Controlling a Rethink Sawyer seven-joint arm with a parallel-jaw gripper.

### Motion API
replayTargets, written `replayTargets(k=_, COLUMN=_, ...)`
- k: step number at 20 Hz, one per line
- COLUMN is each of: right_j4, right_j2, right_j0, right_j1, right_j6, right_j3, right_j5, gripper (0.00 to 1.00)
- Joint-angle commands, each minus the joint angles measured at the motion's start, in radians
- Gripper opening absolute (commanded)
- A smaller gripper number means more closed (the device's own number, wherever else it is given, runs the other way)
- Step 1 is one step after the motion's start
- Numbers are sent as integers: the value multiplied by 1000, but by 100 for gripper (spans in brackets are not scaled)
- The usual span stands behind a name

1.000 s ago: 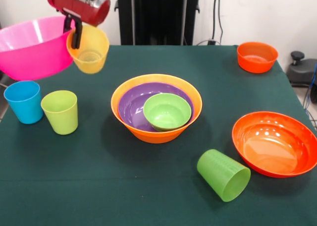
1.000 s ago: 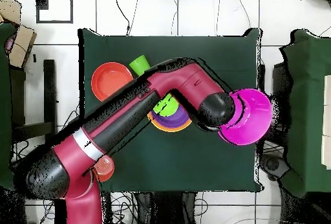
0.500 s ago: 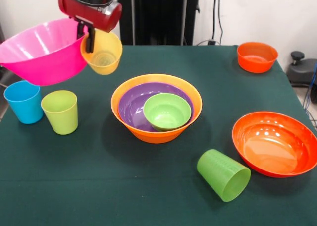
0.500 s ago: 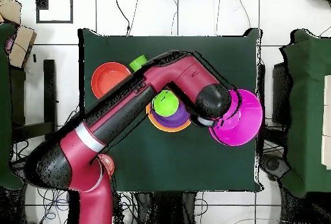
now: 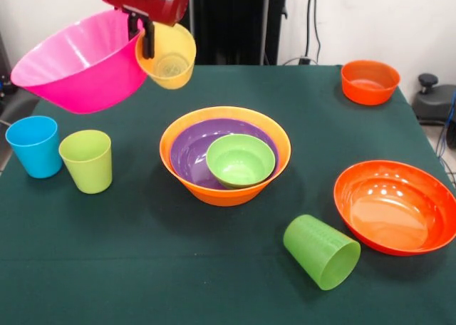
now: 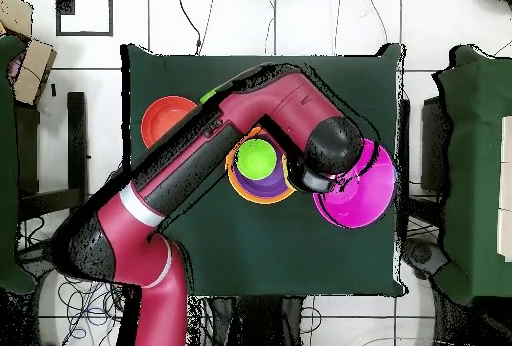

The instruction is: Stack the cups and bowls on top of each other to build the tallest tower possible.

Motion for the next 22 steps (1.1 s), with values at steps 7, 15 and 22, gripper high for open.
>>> replayTargets(k=7, right_j4=132, right_j2=-137, right_j0=-48, right_j1=54, right_j6=416, right_j3=36, right_j5=-121, gripper=0)
replayTargets(k=15, right_j4=139, right_j2=-242, right_j0=-77, right_j1=124, right_j6=448, right_j3=84, right_j5=-179, gripper=0)
replayTargets(k=22, right_j4=139, right_j2=-268, right_j0=-84, right_j1=144, right_j6=486, right_j3=146, right_j5=-225, gripper=0)
